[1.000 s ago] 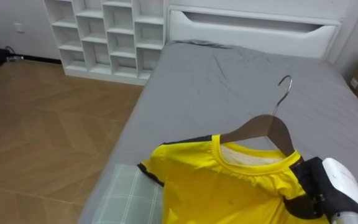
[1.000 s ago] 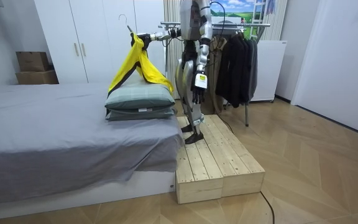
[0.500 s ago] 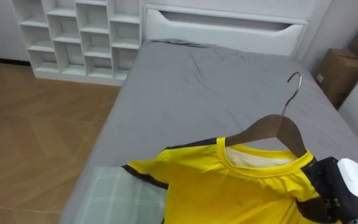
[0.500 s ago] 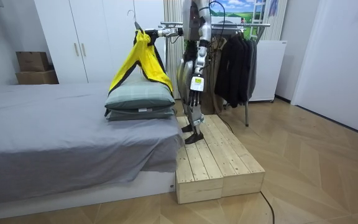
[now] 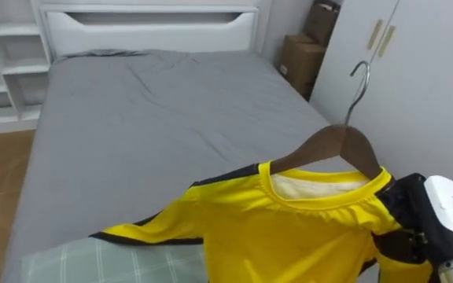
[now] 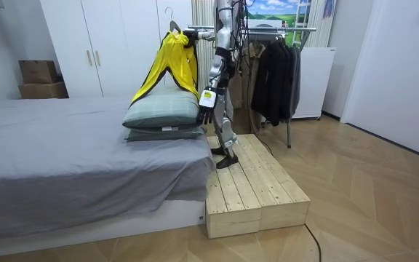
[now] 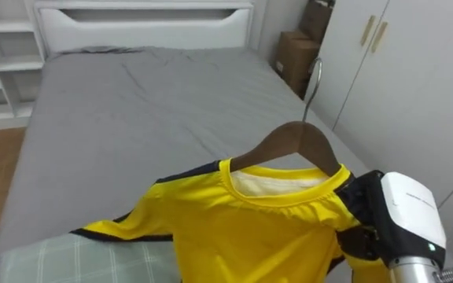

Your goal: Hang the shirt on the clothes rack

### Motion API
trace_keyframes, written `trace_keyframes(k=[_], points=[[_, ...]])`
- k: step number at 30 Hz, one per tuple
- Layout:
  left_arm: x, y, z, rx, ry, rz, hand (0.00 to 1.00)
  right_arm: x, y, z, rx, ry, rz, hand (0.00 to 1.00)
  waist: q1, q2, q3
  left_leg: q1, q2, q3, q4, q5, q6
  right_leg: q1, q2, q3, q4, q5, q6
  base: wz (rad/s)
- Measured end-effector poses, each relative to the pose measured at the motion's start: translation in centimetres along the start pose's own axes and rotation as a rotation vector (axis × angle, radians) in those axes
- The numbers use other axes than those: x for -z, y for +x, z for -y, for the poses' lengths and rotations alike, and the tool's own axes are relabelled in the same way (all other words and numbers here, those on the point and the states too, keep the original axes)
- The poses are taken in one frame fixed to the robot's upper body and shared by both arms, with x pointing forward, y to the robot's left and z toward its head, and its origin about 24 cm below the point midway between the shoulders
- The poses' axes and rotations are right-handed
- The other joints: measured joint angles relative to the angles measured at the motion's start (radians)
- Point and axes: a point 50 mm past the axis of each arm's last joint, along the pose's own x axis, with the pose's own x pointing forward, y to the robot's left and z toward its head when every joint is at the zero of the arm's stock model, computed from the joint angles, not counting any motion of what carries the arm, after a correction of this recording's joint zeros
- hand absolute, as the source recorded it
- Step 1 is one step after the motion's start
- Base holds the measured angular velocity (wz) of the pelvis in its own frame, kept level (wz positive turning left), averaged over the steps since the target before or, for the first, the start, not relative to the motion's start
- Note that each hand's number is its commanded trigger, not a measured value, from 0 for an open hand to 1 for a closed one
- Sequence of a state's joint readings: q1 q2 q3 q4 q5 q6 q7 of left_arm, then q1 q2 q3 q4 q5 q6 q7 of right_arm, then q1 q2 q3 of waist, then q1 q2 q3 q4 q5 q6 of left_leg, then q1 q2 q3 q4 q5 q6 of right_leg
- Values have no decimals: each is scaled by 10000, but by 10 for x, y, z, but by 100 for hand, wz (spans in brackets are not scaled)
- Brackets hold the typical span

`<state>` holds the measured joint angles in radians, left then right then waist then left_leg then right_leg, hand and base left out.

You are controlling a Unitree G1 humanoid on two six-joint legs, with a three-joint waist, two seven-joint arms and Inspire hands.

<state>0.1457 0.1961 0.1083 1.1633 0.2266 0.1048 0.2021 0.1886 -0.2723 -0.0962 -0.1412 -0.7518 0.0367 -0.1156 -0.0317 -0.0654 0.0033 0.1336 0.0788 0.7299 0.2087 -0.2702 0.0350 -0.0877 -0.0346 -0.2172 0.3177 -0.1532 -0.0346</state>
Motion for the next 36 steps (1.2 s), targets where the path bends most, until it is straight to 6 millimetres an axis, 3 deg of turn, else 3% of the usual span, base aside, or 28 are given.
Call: trace_keyframes(k=[4,6,7,8,9,10,11,12,13,14,15,16,18,19,21,22,24,26,28,30,31,32,33,34,35,36], points=[[5,0,-1,67,294,-267,0,-8,2,6,93,208,320,100,-35,104,31,59,346,402,599,-236,-204,-24,198,12,121,-33,-122,-35],[9,0,-4,-7,464,-540,0,-12,4,9,170,301,499,100,-18,136,36,46,816,842,1425,-639,-429,-155,372,53,464,-272,-396,-58],[10,0,-5,-25,550,-623,0,-13,4,10,201,307,550,100,-60,135,36,26,948,905,1671,-738,-494,-182,413,101,540,-366,-446,-48],[14,0,-7,-50,827,-792,0,-14,4,11,234,337,592,100,-228,135,37,-3,1228,951,2186,-940,-604,-223,542,225,746,-599,-518,-48],[17,1,-10,-108,985,-977,0,-14,4,11,206,492,574,100,-231,103,23,-39,1412,891,2784,-1051,-696,-352,652,517,1084,-867,-607,-58],[20,1,-12,-137,1031,-1091,0,-15,4,10,173,545,593,100,-173,79,22,-91,1550,745,3193,-1055,-703,-406,752,759,1227,-968,-665,-93],[27,0,-12,-138,1116,-1418,0,-18,5,9,115,552,740,100,-122,115,27,-391,1808,-52,4191,-993,-682,-449,957,1165,1421,-1044,-718,-110],[35,-2,-12,-106,1196,-1773,0,-22,6,7,62,581,905,100,-142,183,51,-796,1920,-1154,5130,-734,-594,-431,1117,1471,1572,-1017,-831,-107],[38,-2,-12,-100,1232,-1938,0,-23,6,6,16,579,949,100,-168,186,59,-1005,1882,-1655,5526,-511,-554,-393,1171,1682,1613,-1002,-884,-88],[41,-3,-12,-100,1409,-2166,0,-24,6,4,-82,540,977,100,-216,139,96,-1467,1671,-2627,5985,-252,-554,-303,1290,2200,1660,-1013,-908,-75],[39,-3,-11,-104,1593,-2139,0,-23,6,3,-128,555,916,100,-209,139,103,-1740,1327,-3462,5728,-376,-551,-357,1311,2514,1617,-932,-919,-71],[38,-3,-11,-114,1652,-2126,0,-23,6,2,-129,578,875,100,-197,146,107,-1849,1142,-3805,5498,-430,-586,-392,1321,2671,1553,-857,-920,-75],[38,-3,-11,-196,1892,-2300,0,-25,9,-1,-229,624,837,100,-105,193,98,-2016,336,-4971,3880,-449,-628,-508,1448,3482,1112,-434,-869,-91],[39,-3,-11,-207,1906,-2401,0,-27,10,-3,-297,650,874,100,-71,221,82,-1979,183,-5209,3395,-439,-646,-521,1497,3740,972,-306,-833,-112],[40,-4,-10,-268,1936,-2619,0,-35,15,-10,-523,734,1059,100,-17,295,106,-1974,-252,-6047,1938,-360,-638,-587,1788,4714,460,92,-657,-110],[40,-4,-10,-283,1941,-2650,0,-36,16,-11,-542,754,1094,100,-17,338,100,-1992,-283,-6248,1698,-352,-641,-633,1862,4906,368,170,-634,-94],[33,-4,-9,-370,1936,-2707,0,-41,18,-11,-526,861,1139,100,-68,525,119,-2008,-569,-7054,1107,49,-507,-826,2186,5523,105,520,-462,-81],[32,-4,-8,-445,1719,-2751,0,-41,18,-14,-549,1027,983,100,-97,522,134,-2065,-596,-7006,994,548,-378,-896,2298,5978,-79,742,-273,-71],[34,-4,-5,-482,1302,-2886,0,-41,18,-15,-540,1112,814,100,-125,530,152,-2101,-577,-6522,971,477,-217,-1017,2298,6283,-287,939,-55,-72],[40,-6,-1,-480,1176,-3196,0,-44,18,-17,-541,1228,816,100,89,497,165,-2170,-440,-5466,970,383,-24,-1275,2178,6200,-646,1387,250,-104],[43,-7,1,-445,1137,-3309,0,-46,18,-17,-558,1266,836,100,151,494,166,-2191,-388,-5200,972,386,7,-1350,2099,6067,-801,1536,311,-118],[47,-9,5,-347,1141,-3512,0,-48,18,-19,-631,1310,867,100,245,473,175,-2197,-321,-4764,967,378,102,-1429,1834,5446,-1111,1840,411,-121],[51,-10,8,-287,1148,-3698,0,-49,17,-22,-750,1275,826,100,422,453,217,-2115,-163,-4206,930,347,130,-1513,1515,4425,-1101,2020,467,-122],[54,-11,9,-260,1048,-3838,0,-50,16,-23,-822,1245,812,100,553,484,242,-2032,-39,-3899,917,315,113,-1639,1248,3695,-742,1888,368,-107],[58,-12,9,-232,914,-4027,0,-50,16,-24,-879,1179,804,100,635,481,250,-1837,123,-3428,830,293,55,-1756,747,2470,513,1124,348,-74],[60,-12,9,-297,883,-4126,0,-49,17,-22,-843,1119,809,100,701,449,236,-1614,258,-2841,643,331,-84,-1649,161,1873,1510,265,437,-54]])
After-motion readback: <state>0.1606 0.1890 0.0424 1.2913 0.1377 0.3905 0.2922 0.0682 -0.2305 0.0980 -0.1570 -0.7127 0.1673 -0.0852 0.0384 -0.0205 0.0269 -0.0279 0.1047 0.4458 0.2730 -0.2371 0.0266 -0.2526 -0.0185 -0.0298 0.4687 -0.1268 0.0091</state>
